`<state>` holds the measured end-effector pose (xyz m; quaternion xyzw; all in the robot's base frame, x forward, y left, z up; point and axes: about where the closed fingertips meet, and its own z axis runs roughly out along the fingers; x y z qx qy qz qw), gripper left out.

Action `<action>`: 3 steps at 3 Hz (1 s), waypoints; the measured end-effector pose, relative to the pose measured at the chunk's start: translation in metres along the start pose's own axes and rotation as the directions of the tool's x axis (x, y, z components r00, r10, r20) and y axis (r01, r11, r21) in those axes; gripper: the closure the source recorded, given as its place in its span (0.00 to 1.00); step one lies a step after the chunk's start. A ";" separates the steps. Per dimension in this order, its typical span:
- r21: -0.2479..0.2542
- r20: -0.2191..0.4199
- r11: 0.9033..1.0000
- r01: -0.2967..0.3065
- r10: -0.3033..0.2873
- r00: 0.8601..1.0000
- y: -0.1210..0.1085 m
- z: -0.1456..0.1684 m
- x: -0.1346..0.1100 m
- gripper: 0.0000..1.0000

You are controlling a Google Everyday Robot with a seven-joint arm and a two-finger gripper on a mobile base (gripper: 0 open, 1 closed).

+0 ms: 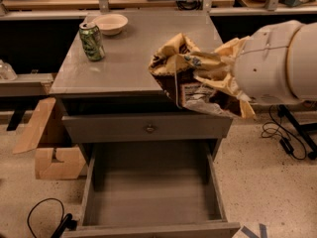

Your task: Place brown chip bag into middle drawer

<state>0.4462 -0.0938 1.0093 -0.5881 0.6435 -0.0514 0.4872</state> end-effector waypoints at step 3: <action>-0.013 0.054 0.997 -0.081 0.082 0.995 0.034 0.048 0.023 1.00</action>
Offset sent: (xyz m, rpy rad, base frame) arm 0.0187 0.0228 -0.0275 0.0602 0.0295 0.0272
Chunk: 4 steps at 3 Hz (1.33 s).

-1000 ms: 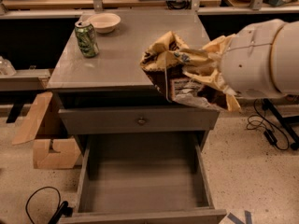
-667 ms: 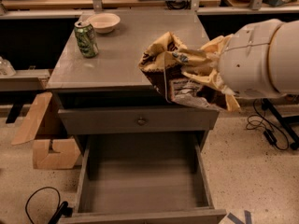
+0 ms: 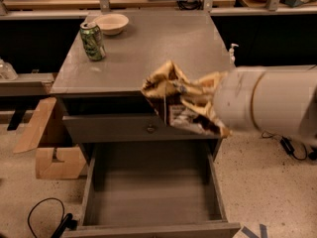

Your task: Place brown chip bag into middle drawer

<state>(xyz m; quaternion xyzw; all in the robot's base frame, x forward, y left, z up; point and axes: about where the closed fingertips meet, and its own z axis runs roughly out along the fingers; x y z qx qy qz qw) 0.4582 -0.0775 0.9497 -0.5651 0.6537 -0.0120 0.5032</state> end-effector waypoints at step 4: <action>-0.213 0.216 0.936 -0.281 0.326 0.921 0.193 0.160 0.180 1.00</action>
Offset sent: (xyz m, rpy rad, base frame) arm -0.0426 -0.0024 -0.2890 0.4786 0.1969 0.1468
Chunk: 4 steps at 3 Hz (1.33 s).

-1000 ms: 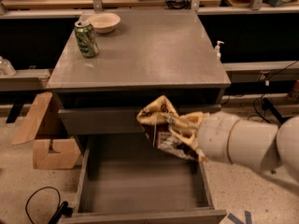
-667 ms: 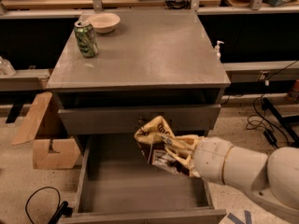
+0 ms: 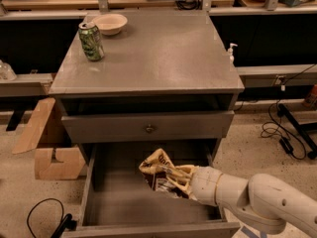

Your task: Place brown chip bag into middle drawer

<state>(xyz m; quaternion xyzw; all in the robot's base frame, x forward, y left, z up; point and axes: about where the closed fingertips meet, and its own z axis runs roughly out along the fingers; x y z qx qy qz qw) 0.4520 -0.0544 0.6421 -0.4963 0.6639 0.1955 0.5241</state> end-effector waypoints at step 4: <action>-0.006 -0.069 0.999 -0.046 0.045 0.997 0.016 0.054 0.072 0.74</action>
Offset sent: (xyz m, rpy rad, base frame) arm 0.0187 0.0137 -0.1043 -0.0479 0.0817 -0.0459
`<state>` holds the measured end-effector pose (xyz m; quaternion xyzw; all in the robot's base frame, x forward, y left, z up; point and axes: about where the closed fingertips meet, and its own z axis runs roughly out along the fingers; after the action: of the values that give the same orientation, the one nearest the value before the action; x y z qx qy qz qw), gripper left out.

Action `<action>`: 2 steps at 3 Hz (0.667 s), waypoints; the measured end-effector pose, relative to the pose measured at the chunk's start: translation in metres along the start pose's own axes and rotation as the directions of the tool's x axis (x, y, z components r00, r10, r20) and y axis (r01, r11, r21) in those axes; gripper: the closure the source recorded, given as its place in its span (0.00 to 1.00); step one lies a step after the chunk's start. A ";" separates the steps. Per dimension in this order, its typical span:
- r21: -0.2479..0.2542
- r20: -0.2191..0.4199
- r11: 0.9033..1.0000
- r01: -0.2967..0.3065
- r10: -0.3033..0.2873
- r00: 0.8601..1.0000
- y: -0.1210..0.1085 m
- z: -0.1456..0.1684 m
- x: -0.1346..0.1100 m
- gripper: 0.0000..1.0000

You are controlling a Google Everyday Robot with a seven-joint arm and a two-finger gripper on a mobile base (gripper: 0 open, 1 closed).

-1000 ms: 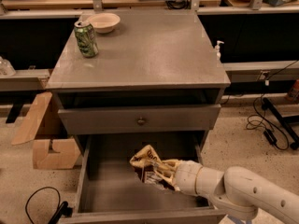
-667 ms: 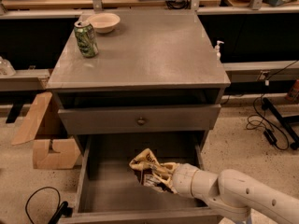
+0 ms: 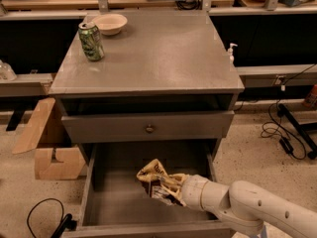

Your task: Place brown chip bag into middle drawer

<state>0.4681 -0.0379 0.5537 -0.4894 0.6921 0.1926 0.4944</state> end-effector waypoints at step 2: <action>-0.005 0.003 1.000 0.002 -0.002 1.000 0.001 0.002 -0.002 0.20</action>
Offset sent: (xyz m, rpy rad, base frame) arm 0.0000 0.0010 0.0001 0.0006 0.0000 0.0019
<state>0.4680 -0.0348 0.5540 -0.4909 0.6905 0.1946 0.4944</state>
